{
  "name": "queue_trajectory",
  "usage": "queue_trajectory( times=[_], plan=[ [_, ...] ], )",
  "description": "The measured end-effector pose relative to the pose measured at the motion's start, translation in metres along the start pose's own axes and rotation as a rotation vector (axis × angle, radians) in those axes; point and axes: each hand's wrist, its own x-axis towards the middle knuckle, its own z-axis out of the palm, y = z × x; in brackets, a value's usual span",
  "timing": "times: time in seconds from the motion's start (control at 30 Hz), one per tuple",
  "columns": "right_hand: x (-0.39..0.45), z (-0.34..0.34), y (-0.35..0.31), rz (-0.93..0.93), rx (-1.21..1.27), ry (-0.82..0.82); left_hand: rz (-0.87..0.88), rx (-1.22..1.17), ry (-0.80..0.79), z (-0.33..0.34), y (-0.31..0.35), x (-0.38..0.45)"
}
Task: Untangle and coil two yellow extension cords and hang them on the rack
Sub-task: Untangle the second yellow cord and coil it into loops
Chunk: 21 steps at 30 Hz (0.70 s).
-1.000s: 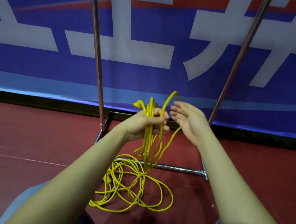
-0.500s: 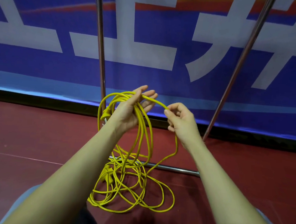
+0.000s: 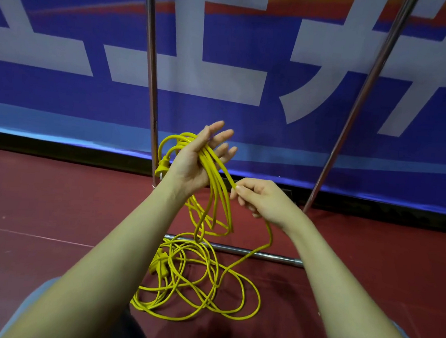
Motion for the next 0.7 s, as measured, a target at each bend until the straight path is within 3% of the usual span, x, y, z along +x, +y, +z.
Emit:
queue_trajectory(
  times=[0.33,0.43,0.57,0.7],
  plan=[
    [0.001,-0.003,0.006,-0.044,0.250,-0.119,-0.044,-0.147,0.047,0.008,-0.001,-0.001],
    [0.001,-0.005,0.013,-0.023,0.271,-0.085,-0.047,-0.156,0.022,0.009,0.001,0.000],
    [-0.005,-0.007,0.034,0.115,0.126,-0.043,0.011,-0.196,-0.001,0.001,0.018,0.003],
    [-0.008,-0.012,0.050,0.254,0.167,0.105,-0.001,-0.137,0.023,-0.011,0.028,0.003]
  ],
)
